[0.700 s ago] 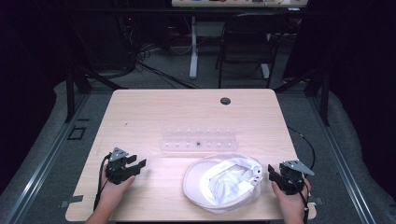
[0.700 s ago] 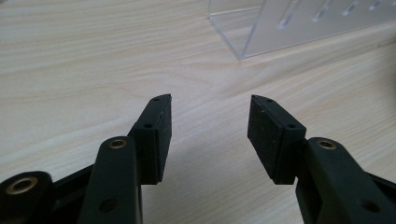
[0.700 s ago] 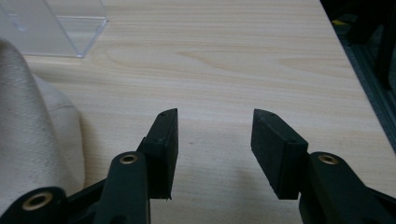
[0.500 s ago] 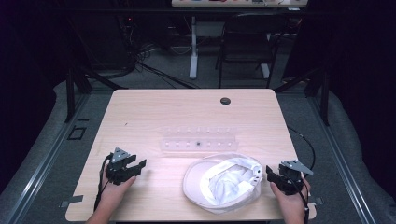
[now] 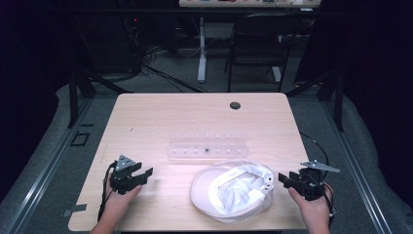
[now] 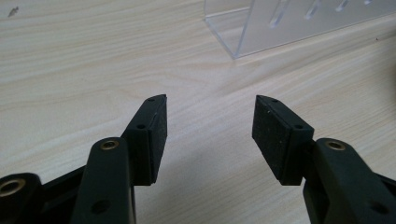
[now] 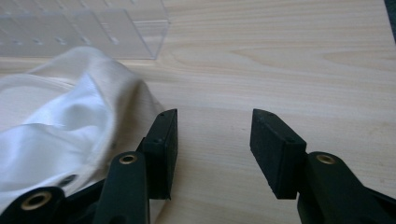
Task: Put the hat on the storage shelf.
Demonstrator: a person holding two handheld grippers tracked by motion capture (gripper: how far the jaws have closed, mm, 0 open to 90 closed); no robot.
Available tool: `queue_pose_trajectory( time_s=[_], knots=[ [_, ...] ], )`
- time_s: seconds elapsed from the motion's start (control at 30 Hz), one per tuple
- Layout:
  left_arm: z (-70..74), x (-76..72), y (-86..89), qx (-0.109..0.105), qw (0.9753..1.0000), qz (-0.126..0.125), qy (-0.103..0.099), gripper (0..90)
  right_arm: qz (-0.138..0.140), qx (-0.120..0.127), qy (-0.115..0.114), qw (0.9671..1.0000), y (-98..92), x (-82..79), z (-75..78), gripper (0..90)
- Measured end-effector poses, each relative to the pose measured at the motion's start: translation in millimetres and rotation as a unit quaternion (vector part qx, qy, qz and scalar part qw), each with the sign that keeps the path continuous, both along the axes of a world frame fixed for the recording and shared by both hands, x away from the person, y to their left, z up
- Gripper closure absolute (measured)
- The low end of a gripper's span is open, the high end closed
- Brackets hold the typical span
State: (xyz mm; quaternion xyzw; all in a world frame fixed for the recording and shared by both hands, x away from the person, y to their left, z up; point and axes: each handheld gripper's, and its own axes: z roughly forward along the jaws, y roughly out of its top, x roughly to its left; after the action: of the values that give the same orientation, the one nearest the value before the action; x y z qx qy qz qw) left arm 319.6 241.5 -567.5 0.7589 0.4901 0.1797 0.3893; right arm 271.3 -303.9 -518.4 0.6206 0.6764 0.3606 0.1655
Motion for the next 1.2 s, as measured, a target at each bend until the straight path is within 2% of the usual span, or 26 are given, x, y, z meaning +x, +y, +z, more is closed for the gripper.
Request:
queue_pose_trajectory(
  time_s=[0.17, 0.27, 0.33, 0.43, 0.73, 0.83, 0.93, 1.0, 1.2],
  knots=[
    [-0.1, 0.1, -0.4, 0.000, 1.0000, -0.001, 0.000, 45.5, 0.025, 0.024, 0.023, 0.9991, 5.2, -1.4, 20.2, 48.0],
    [-1.3, 0.5, -1.4, 0.003, 1.0000, -0.004, 0.002, 45.5, 0.031, 0.029, 0.024, 0.9988, 8.1, -2.9, 30.1, 48.5],
    [-1.7, 0.6, -2.3, 0.005, 1.0000, -0.004, 0.003, 45.5, 0.039, 0.049, 0.031, 0.9976, 10.0, -2.0, 34.0, 48.5],
    [-1.1, -0.2, -3.5, 0.007, 0.9999, -0.007, 0.004, 45.5, 0.046, 0.063, 0.049, 0.9957, 13.5, 1.4, 33.7, 48.0],
    [-2.5, 1.0, -3.4, 0.013, 0.9999, -0.007, 0.003, 45.5, 0.062, 0.073, 0.084, 0.9919, 24.7, 5.1, 23.1, 46.0],
    [-2.4, 0.9, -3.4, 0.011, 0.9999, -0.007, 0.001, 45.5, 0.064, 0.068, 0.095, 0.9911, 28.7, 5.1, 16.3, 54.3],
    [-2.5, 0.9, -3.9, 0.011, 0.9999, -0.007, 0.001, 45.5, 0.069, 0.072, 0.098, 0.9902, 30.2, 5.7, 13.6, 68.2],
    [-2.7, 1.1, -4.1, 0.012, 0.9999, -0.007, 0.002, 45.5, 0.071, 0.066, 0.100, 0.9903, 30.3, 7.8, 14.5, 76.6],
    [-3.3, 1.8, -4.2, 0.014, 0.9999, -0.007, 0.003, 45.6, 0.071, 0.059, 0.091, 0.9916, 29.0, 17.9, 24.6, 84.0]
  ],
)
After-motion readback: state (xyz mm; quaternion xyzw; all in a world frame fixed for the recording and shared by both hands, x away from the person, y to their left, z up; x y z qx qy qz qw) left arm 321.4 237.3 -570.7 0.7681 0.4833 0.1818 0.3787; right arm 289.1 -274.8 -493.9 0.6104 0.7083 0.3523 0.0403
